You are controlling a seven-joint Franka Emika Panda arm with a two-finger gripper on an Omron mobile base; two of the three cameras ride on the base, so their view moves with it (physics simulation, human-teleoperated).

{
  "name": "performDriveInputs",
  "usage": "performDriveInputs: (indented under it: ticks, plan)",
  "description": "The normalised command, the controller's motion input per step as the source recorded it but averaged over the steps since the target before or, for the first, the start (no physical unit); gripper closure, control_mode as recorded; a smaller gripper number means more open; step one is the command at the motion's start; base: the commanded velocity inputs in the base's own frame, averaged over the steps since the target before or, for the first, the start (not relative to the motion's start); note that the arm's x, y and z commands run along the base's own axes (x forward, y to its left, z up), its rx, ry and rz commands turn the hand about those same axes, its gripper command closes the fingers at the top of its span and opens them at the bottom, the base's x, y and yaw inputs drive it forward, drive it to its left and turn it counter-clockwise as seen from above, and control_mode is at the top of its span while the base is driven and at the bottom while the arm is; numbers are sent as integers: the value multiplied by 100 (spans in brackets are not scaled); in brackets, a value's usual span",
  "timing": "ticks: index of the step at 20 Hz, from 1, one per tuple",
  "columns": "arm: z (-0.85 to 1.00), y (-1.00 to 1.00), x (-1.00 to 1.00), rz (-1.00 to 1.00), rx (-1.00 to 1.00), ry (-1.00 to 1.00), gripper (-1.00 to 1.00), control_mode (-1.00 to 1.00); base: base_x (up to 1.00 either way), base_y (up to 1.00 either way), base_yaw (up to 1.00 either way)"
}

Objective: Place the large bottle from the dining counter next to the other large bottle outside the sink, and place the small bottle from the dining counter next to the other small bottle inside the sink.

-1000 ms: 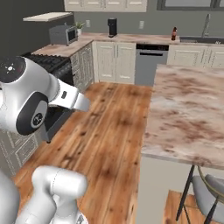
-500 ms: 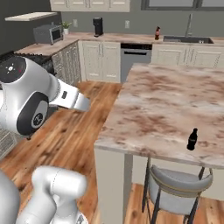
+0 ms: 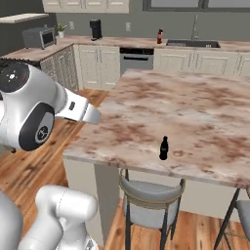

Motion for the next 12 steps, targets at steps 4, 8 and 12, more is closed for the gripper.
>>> performDriveInputs:
  ticks: [4,8,12]
  plan:
    - [0,0,0,0,0,0,-100,100,0,-71,0]
    - [0,0,0,0,0,0,-100,100,0,-62,0]
    - [0,0,0,0,0,0,-100,100,20,-40,0]
